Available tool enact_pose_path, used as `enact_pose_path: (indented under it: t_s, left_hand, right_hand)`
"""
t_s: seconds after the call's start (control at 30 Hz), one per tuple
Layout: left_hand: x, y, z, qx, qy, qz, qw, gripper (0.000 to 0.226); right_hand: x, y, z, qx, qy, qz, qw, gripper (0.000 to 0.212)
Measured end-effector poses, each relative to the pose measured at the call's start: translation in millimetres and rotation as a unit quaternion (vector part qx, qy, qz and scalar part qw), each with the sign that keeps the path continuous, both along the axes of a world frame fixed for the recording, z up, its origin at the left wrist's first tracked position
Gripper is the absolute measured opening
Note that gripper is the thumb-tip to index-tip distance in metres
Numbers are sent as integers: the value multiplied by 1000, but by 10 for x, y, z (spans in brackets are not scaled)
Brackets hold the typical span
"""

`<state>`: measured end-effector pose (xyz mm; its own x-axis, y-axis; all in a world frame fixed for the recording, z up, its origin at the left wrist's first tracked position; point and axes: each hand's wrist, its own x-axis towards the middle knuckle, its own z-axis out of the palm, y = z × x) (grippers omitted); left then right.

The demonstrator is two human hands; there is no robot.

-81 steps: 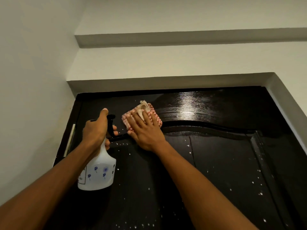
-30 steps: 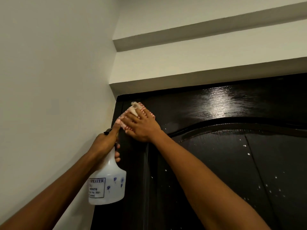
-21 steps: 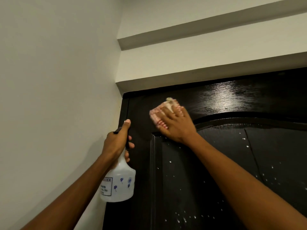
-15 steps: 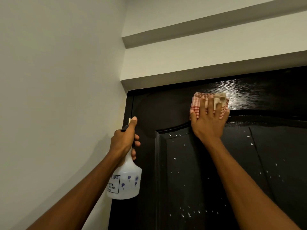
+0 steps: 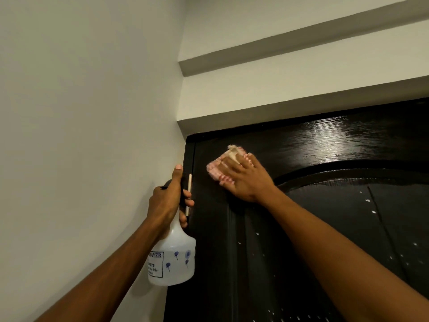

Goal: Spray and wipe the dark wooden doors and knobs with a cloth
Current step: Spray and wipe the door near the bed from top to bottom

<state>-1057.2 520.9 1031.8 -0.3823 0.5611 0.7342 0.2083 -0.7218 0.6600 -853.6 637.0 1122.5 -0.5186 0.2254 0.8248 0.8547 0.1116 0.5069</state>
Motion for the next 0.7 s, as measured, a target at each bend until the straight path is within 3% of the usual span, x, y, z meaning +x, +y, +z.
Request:
enact_pose_path:
  t_s: [0.1,0.17,0.3,0.47,0.6,0.7]
  left_hand:
    - [-62,-45,86,19,6,-4,1000,59]
    - [-102,-51,137,25,11,-1,1000,60]
    - [-198,-25,221,34,11,8,999,60]
    - [-264,57,256,43,4,24,999,63]
    - [-210,105,244,38,0,17,999,64]
    - [-186,92,227,33,-2,3,999,71]
  right_hand:
    - [-79,-46,460,6,153,27,988,69]
    - [-261,-20,691,-3,182,27,983,73]
    - [-757,110,870,9,136,29,990,75]
    - [-1181,182,709,6,-7,42,999,65]
    - [-928,204,612,6,-88,50,995,60]
    - [-517,100,529,10,-61,47,997,59]
